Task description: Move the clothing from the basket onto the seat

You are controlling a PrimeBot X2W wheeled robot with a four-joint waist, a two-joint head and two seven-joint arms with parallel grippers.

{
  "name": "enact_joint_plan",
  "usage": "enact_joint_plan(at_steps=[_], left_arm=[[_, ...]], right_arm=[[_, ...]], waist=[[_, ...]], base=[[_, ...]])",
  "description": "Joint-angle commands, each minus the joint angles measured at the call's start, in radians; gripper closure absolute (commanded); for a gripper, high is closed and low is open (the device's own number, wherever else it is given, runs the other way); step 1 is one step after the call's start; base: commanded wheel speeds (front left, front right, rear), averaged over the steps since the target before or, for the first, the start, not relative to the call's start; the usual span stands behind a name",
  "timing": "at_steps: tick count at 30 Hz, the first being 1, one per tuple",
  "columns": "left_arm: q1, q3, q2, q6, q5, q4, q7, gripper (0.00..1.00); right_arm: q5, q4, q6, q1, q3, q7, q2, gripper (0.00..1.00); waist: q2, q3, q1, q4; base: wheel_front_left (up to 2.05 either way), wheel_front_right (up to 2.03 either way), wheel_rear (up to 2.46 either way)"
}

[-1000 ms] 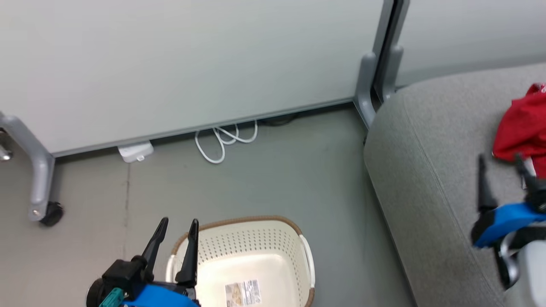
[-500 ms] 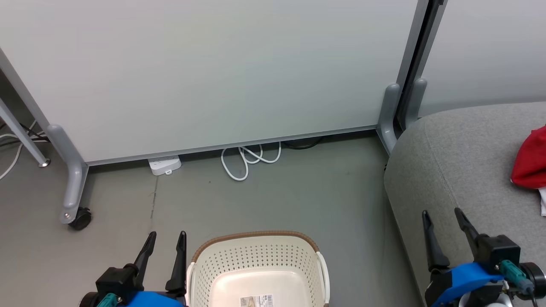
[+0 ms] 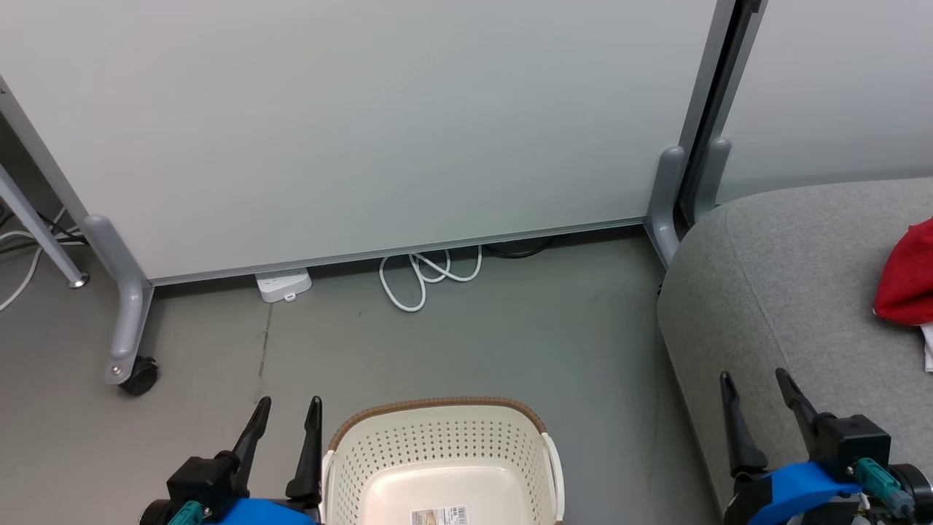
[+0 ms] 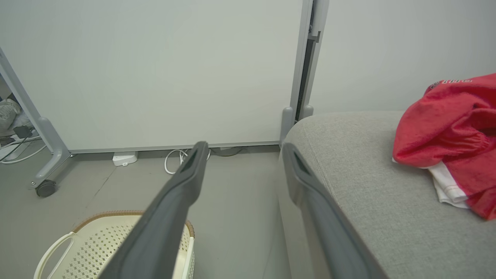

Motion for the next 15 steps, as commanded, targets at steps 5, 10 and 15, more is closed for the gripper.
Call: enact_joint_plan(at_steps=[5,10,15], left_arm=[[0.001,-0.002,0.000,0.001,-0.013,0.002,0.000,1.00],[0.033,-0.006,-0.003,0.001,-0.019,0.046,0.005,1.00],[0.064,-0.009,-0.006,0.000,-0.020,0.088,0.009,1.00]], right_arm=[[0.001,-0.005,0.000,0.004,0.003,0.004,0.002,1.00],[0.006,0.046,0.000,0.014,0.001,0.006,0.004,1.00],[0.008,0.093,0.001,0.029,0.001,0.006,0.006,1.00]], waist=[[0.0000,0.001,0.0001,-0.002],[0.0000,0.001,0.0001,-0.002],[0.0000,0.001,0.0000,-0.002]], base=[[0.00,0.00,0.00],[0.00,0.00,0.00],[0.00,0.00,0.00]])
